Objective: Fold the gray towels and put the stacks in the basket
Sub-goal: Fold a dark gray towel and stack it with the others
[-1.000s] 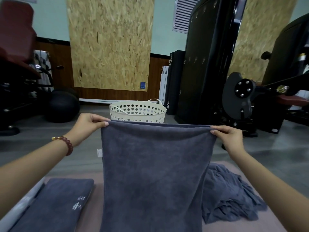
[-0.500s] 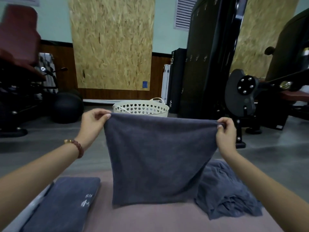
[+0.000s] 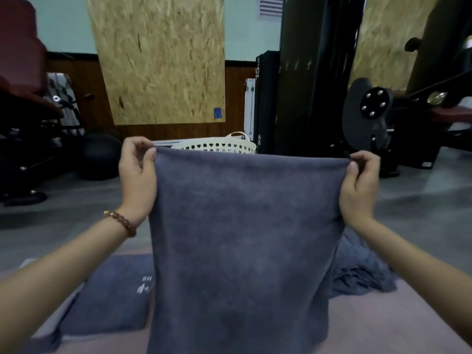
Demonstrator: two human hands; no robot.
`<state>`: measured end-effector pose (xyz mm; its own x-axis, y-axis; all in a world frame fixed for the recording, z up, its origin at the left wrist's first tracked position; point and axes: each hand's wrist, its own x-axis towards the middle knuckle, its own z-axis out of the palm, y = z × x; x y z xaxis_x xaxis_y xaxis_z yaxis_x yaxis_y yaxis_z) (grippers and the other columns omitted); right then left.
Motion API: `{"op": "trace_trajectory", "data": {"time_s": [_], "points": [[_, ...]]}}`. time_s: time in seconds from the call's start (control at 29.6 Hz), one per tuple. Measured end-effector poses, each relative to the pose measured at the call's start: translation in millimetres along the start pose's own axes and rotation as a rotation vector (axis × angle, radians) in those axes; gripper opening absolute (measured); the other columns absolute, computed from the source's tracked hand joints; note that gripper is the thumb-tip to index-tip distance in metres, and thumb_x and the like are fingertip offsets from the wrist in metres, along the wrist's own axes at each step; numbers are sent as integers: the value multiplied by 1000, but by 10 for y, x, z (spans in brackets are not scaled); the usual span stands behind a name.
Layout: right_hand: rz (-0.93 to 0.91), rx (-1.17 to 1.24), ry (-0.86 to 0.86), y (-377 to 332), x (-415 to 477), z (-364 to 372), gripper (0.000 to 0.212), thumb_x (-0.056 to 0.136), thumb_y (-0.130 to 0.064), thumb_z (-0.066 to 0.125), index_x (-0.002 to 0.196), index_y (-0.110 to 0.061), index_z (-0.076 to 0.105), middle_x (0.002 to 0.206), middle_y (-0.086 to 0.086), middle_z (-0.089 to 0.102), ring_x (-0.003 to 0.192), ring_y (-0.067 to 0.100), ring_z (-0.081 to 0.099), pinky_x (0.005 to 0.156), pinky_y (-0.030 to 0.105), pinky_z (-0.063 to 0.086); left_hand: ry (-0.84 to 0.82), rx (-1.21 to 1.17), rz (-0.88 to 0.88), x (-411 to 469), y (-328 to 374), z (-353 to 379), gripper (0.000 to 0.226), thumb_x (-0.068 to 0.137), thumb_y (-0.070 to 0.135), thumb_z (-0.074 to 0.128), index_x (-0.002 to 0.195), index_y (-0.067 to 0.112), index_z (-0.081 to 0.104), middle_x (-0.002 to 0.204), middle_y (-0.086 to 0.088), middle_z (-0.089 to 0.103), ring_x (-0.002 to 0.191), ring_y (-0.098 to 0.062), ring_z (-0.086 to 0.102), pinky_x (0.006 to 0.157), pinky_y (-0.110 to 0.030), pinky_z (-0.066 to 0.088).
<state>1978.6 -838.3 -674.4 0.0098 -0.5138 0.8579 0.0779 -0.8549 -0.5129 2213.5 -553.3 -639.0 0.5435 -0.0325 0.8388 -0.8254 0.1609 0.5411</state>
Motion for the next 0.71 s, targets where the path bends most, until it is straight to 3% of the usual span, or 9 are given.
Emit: {"op": "trace_trajectory", "data": {"time_s": [0.14, 0.24, 0.37, 0.44, 0.51, 0.64, 0.71], "points": [[194, -172, -211, 344, -163, 189, 17, 94, -10, 43, 110, -14, 46, 100, -1, 52, 87, 10, 47, 76, 20, 35, -93, 124, -169, -247, -520, 91, 24, 91, 0, 47, 88, 24, 45, 85, 13, 48, 78, 2, 49, 78, -11, 39], [302, -357, -442, 777, -496, 319, 17, 95, -14, 45, 112, -12, 44, 96, -2, 53, 83, 22, 50, 72, 30, 36, -214, 258, -311, -663, -1117, 130, 14, 89, -3, 49, 91, 11, 45, 84, -1, 51, 83, -13, 46, 72, -14, 37], [408, -537, -695, 1207, -929, 502, 28, 98, -17, 43, 126, -12, 42, 100, 14, 59, 83, 30, 53, 69, 38, 41, -331, 387, -509, -1183, -1882, 168, 16, 88, -6, 50, 91, 10, 46, 82, -6, 51, 85, -21, 49, 75, -26, 37], [417, -617, -748, 1380, -1023, 594, 34, 97, -16, 45, 130, -12, 46, 110, 16, 63, 98, 36, 58, 79, 41, 46, -382, 417, -594, -1343, -2169, 189, 12, 89, -3, 51, 95, 7, 52, 83, -7, 54, 86, -28, 54, 82, -35, 43], [394, -697, -798, 1543, -1116, 677, 28, 95, -14, 47, 120, -10, 59, 112, 18, 65, 103, 36, 58, 81, 39, 47, -432, 477, -656, -1445, -2392, 216, 12, 90, 1, 53, 99, -1, 60, 89, -16, 61, 93, -35, 60, 84, -36, 45], [484, -725, -826, 1729, -1295, 850, 20, 95, -11, 47, 104, -5, 64, 99, 23, 66, 92, 38, 61, 73, 35, 45, -495, 562, -705, -1514, -2648, 251, 14, 89, 9, 59, 97, 0, 66, 97, -21, 67, 93, -29, 61, 76, -27, 40], [609, -658, -789, 1804, -1339, 958, 19, 96, -9, 45, 102, -1, 61, 81, 22, 67, 68, 33, 65, 65, 34, 51, -518, 583, -712, -1508, -2750, 261, 15, 89, 11, 60, 97, 0, 66, 86, -15, 62, 92, -30, 61, 74, -24, 37]]}}
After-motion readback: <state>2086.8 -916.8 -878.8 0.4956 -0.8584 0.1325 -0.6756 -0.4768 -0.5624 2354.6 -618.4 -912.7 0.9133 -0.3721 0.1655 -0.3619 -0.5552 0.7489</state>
